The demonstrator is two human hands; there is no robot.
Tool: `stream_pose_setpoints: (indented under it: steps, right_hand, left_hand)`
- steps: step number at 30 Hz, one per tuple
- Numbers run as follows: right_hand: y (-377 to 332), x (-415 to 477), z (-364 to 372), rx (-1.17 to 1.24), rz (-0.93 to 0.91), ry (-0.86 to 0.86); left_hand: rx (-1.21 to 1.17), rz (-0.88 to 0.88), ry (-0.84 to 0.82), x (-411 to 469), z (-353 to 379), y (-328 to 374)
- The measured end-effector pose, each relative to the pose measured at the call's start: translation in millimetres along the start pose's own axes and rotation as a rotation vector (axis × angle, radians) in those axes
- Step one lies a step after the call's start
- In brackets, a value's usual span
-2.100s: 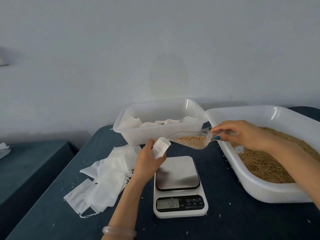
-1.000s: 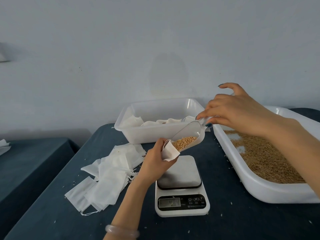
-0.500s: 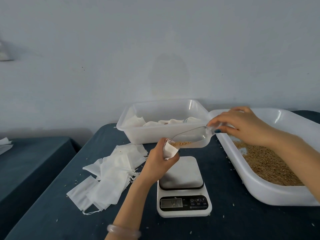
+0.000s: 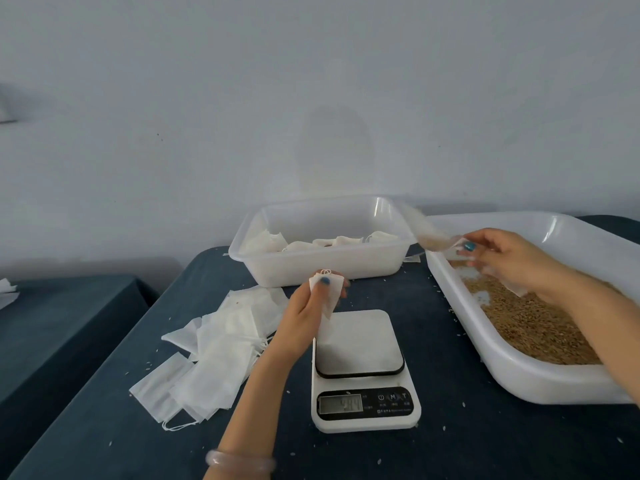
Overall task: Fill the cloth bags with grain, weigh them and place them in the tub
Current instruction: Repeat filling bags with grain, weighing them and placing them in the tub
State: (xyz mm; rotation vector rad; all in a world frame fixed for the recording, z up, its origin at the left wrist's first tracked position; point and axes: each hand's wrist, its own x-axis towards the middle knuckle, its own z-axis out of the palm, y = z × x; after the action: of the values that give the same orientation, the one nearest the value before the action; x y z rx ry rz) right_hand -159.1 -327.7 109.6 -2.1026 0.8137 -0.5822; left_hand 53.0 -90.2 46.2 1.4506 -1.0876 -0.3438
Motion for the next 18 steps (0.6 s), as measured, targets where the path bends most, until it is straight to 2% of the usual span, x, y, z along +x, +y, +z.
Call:
stream_pose_setpoints:
  steps: [4,8,12,15,18]
  right_hand:
    - [10,1,-11,0.075,0.218,0.059]
    - [21,0,-12,-0.458,0.306,-0.002]
    - [18,-6,-8,-0.873,0.394,-0.205]
    - [16,-7,-3,-1.02,0.41,-0.269]
    - [13,-6,1,-1.035,0.32,-0.133]
  left_hand:
    - [0.232,0.066,0.076,2,-4,1]
    - [0.225,0.052,0.126,4,-12,-3]
    - [0.296,0.043,0.254,5,-14,-1]
    - [0.166,0.048,0.25,2,-12,5]
    - [0.124,0.104,0.222,2,-11,9]
